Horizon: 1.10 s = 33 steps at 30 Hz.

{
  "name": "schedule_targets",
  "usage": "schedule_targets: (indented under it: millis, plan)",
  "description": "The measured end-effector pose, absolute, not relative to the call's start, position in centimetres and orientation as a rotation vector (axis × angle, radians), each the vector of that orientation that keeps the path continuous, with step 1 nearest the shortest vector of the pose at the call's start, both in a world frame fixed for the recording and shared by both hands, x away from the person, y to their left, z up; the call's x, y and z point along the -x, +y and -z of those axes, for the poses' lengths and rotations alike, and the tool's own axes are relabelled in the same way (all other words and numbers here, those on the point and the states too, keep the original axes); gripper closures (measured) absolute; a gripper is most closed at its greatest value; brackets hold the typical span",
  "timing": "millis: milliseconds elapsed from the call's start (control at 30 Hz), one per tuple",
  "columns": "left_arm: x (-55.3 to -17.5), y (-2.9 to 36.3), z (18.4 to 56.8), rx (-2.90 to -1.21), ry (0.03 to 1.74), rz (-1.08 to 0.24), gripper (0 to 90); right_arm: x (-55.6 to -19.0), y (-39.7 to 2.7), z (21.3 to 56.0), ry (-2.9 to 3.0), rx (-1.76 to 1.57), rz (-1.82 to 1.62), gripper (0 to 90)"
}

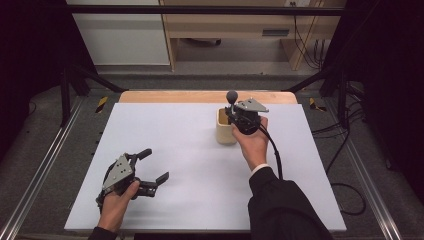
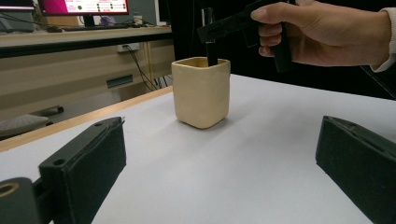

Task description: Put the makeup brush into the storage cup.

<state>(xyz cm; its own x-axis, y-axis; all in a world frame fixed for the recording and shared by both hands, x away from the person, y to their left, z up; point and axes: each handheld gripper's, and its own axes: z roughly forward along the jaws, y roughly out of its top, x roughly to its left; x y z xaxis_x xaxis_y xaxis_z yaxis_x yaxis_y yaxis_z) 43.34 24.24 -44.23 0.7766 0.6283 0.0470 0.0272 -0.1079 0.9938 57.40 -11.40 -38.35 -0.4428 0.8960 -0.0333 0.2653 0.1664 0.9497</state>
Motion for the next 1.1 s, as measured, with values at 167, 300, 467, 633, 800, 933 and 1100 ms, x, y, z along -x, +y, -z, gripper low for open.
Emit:
schedule_targets:
  millis: [167,300,467,633,800,933,1100]
  plan:
    - [-43.3,24.2,44.2,-1.617,0.530,-0.549,1.6,-57.2,-11.4,38.2,1.825,-1.082,-1.297,59.8]
    - [-43.3,24.2,44.2,-1.619,0.533,-0.551,1.6,-56.3,-11.9,37.0,1.785,-1.093,-1.330,30.1]
    - [-43.3,24.1,44.2,-1.620,0.531,-0.551,1.6,-55.2,-12.2,36.1,1.811,-1.066,-1.334,11.5]
    - [-43.3,24.2,44.2,-1.620,0.533,-0.551,1.6,-54.6,-12.4,35.7,1.807,-1.042,-1.348,7.5]
    - [-43.3,24.2,44.2,-1.619,0.536,-0.553,1.5,-54.3,-12.5,35.4,1.806,-1.038,-1.364,7.2]
    - [-43.4,24.3,44.2,-1.621,0.537,-0.553,1.5,-54.2,-12.7,35.4,1.819,-1.054,-1.359,6.7]
    - [-43.4,24.3,44.2,-1.620,0.541,-0.552,1.5,-54.0,-13.2,35.5,1.840,-1.071,-1.361,4.4]
